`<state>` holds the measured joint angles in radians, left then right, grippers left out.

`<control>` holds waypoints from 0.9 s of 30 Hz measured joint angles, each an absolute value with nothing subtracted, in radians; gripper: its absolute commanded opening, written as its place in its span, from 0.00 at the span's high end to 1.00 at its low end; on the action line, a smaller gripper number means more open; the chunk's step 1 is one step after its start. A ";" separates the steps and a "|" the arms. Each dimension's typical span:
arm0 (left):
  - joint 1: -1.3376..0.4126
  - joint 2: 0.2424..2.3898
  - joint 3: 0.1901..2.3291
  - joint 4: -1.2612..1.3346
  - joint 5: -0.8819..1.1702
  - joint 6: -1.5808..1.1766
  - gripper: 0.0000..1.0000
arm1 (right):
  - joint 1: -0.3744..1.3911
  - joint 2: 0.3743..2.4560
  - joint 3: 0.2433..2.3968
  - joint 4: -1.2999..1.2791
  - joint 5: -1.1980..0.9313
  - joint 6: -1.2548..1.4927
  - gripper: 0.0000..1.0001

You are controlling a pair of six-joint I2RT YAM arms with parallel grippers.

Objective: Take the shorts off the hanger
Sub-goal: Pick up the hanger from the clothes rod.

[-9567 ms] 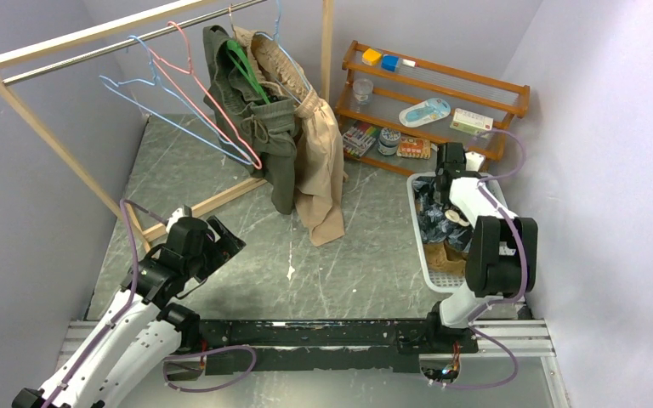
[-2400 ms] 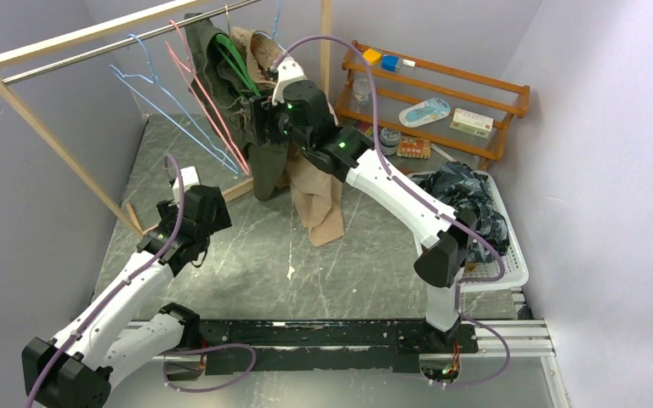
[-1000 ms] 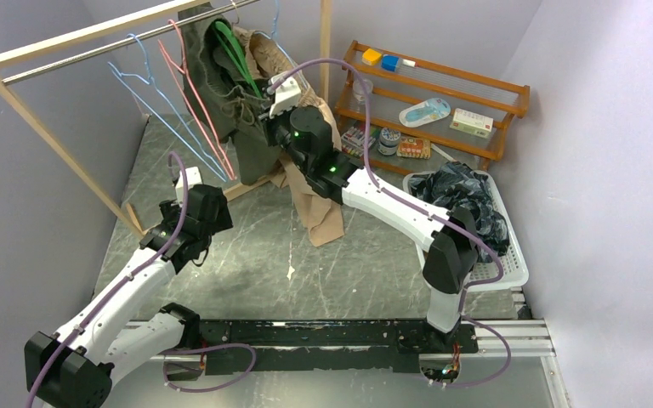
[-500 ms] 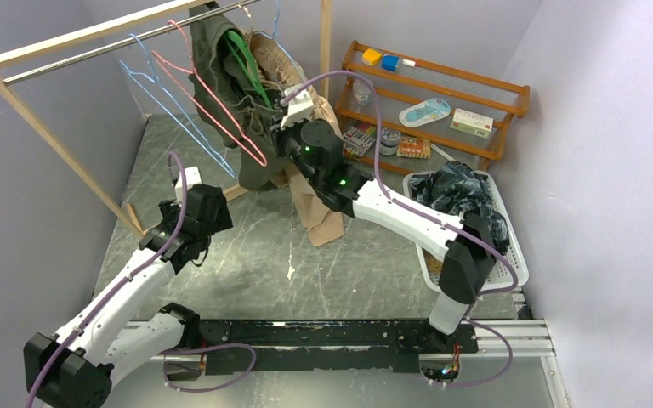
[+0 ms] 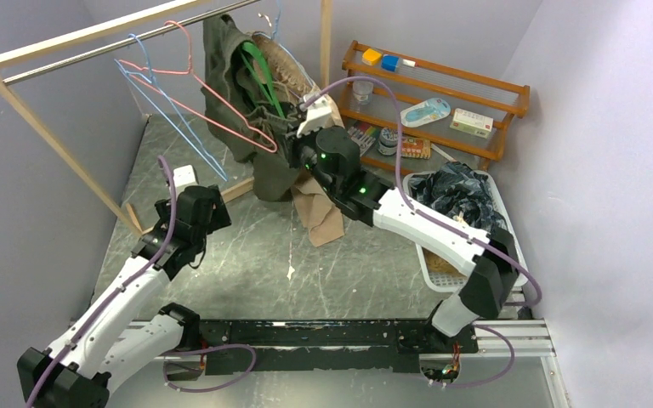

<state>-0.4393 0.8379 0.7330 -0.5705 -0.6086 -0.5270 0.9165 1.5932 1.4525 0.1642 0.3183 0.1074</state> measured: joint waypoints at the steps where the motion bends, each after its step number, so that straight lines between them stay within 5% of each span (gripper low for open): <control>1: -0.439 0.844 0.733 -0.572 -0.609 -0.527 0.06 | 0.916 1.576 1.435 0.147 0.312 0.117 1.00; 27: -0.439 0.747 0.727 -0.608 -0.412 -0.629 0.06 | 0.917 1.014 0.768 -0.224 0.059 0.392 1.00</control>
<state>-0.4393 0.7471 0.7265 -0.6083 -0.4118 -0.6292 0.9173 1.0138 0.7681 -0.2241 0.0589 0.3916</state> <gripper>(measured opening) 0.944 0.125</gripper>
